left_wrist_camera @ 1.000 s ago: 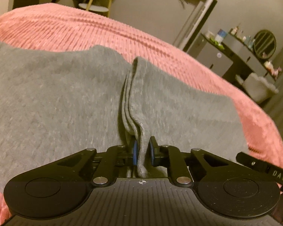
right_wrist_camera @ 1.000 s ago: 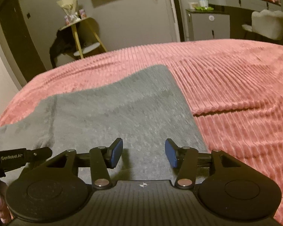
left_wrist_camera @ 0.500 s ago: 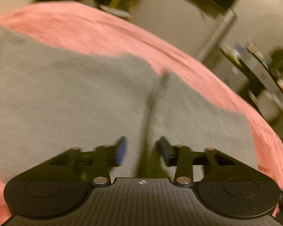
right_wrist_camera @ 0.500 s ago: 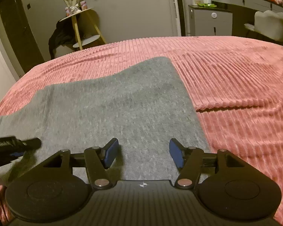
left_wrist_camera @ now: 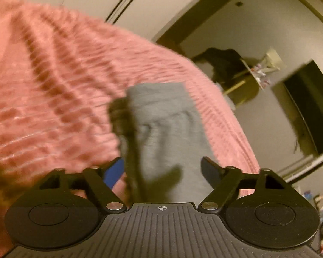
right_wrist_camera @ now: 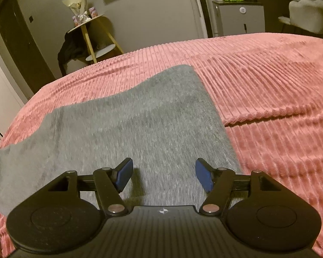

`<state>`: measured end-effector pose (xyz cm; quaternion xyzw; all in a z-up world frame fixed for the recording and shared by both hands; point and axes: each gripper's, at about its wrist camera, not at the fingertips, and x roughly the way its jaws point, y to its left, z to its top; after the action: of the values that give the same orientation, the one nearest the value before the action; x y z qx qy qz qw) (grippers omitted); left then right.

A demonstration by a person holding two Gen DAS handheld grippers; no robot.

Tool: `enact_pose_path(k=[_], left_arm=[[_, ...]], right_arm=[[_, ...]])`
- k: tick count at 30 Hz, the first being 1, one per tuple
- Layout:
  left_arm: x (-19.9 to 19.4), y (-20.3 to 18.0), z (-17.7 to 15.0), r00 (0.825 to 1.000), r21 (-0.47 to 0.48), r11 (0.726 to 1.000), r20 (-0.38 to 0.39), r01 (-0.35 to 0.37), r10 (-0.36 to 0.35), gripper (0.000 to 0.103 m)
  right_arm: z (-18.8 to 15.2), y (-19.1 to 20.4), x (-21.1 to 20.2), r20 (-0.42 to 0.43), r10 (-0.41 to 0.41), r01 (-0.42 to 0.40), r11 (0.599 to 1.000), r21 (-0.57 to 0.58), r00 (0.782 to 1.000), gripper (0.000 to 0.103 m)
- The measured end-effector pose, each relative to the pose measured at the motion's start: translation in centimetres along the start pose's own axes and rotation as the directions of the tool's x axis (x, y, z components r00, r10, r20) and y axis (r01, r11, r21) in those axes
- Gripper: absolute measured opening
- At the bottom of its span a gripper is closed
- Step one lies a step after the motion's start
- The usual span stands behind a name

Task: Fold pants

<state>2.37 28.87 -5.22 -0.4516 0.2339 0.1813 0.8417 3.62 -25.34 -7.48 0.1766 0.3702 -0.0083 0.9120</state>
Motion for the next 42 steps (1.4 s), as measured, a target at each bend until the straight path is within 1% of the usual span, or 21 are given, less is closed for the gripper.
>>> enact_pose_path(k=[3,6,10,13,14,18,21,23,25,27,30,31,32,33,35,37,38,39,40,41,42], left_arm=[[1.9,1.6,0.4,0.998,-0.046,0.999,-0.059,0.024,-0.026,0.065],[3.8,2.0,1.1,0.996,-0.031,0.999,-0.083,0.023,-0.025,0.064],[4.9,2.3,1.8,0.998,-0.036,0.999,-0.061,0.017,-0.019,0.067],[5.0,2.1,1.7,0.999,-0.069,0.997,-0.041,0.031,-0.034,0.076],[5.6,1.9,2.0,0.999,-0.061,0.998,-0.04,0.026,-0.029,0.072],[5.8,1.1,2.7,0.998,-0.033,0.999,-0.053,-0.026,0.024,0.034],[4.5,-0.8,3.0,0.999,0.039,0.999,-0.031,-0.028,0.03,0.025],[3.2,-3.4,3.0,0.999,0.161,0.986,0.003,-0.044,0.044,0.024],[1.4,-7.1,2.4,0.998,0.333,0.942,0.053,-0.044,0.028,0.023],[-0.7,-11.0,0.9,0.996,0.49,0.871,0.091,-0.025,-0.022,0.021],[-3.9,-16.4,-2.6,0.987,0.654,0.755,0.084,0.046,-0.133,0.017],[-4.8,-18.0,-4.1,0.984,0.696,0.715,0.067,0.073,-0.166,0.016],[-5.8,-19.4,-5.8,0.978,0.733,0.671,0.042,0.11,-0.206,0.006],[-6.7,-20.7,-7.7,0.966,0.764,0.624,0.001,0.166,-0.258,0.002],[-7.9,-23.0,-11.4,0.945,0.811,0.532,-0.077,0.245,-0.317,0.002],[-7.9,-24.7,-15.3,0.936,0.838,0.459,-0.156,0.294,-0.315,0.008],[-7.3,-25.0,-17.1,0.937,0.841,0.441,-0.197,0.313,-0.289,0.014],[-6.5,-24.9,-18.5,0.94,0.837,0.44,-0.233,0.324,-0.25,0.019],[-5.8,-24.5,-19.4,0.94,0.824,0.457,-0.262,0.335,-0.218,0.02],[-5.2,-23.6,-19.9,0.94,0.798,0.496,-0.284,0.342,-0.191,0.021],[-4.5,-22.7,-19.8,0.944,0.778,0.535,-0.287,0.33,-0.165,0.034]], right_arm=[[0.0,0.0,0.0,0.0,-0.001,0.001,1.0,0.001,1.0,0.065],[0.0,0.0,0.0,0.0,-0.003,0.003,1.0,0.006,1.0,0.065],[0.0,0.1,0.0,0.001,-0.006,0.006,1.0,0.008,1.0,0.065],[0.0,0.0,0.1,0.002,-0.005,0.005,1.0,0.01,1.0,0.065],[-0.1,0.0,0.0,0.004,-0.004,0.004,1.0,0.012,1.0,0.065],[0.0,-0.2,-0.1,0.014,0.003,-0.003,1.0,0.023,1.0,0.065],[0.1,-0.7,-0.4,0.032,0.015,-0.017,0.998,0.057,0.999,0.065],[0.1,-1.1,-0.8,0.05,0.022,-0.026,0.996,0.082,0.999,0.065],[0.2,-1.5,-1.2,0.073,0.036,-0.043,0.994,0.099,0.997,0.065],[0.1,-1.8,-1.8,0.099,0.054,-0.066,0.991,0.114,0.994,0.065],[0.0,-2.3,-2.5,0.133,0.088,-0.106,0.985,0.134,0.987,0.065],[0.0,-2.5,-2.7,0.14,0.1,-0.12,0.983,0.142,0.985,0.065],[0.0,-2.7,-2.9,0.148,0.112,-0.134,0.98,0.149,0.983,0.065],[-0.1,-2.7,-3.1,0.153,0.12,-0.144,0.978,0.152,0.981,0.065],[0.0,-2.8,-3.2,0.154,0.128,-0.152,0.976,0.157,0.98,0.065],[0.0,-2.7,-3.3,0.152,0.136,-0.16,0.974,0.158,0.979,0.065],[0.0,-2.8,-3.3,0.147,0.14,-0.163,0.973,0.162,0.979,0.065],[-0.1,-2.8,-3.5,0.144,0.145,-0.168,0.972,0.165,0.979,0.065],[-0.2,-2.8,-3.6,0.142,0.151,-0.174,0.971,0.166,0.978,0.065],[-0.4,-2.9,-3.7,0.14,0.159,-0.181,0.969,0.165,0.977,0.065],[-0.4,-2.9,-3.7,0.139,0.171,-0.193,0.968,0.162,0.975,0.065]])
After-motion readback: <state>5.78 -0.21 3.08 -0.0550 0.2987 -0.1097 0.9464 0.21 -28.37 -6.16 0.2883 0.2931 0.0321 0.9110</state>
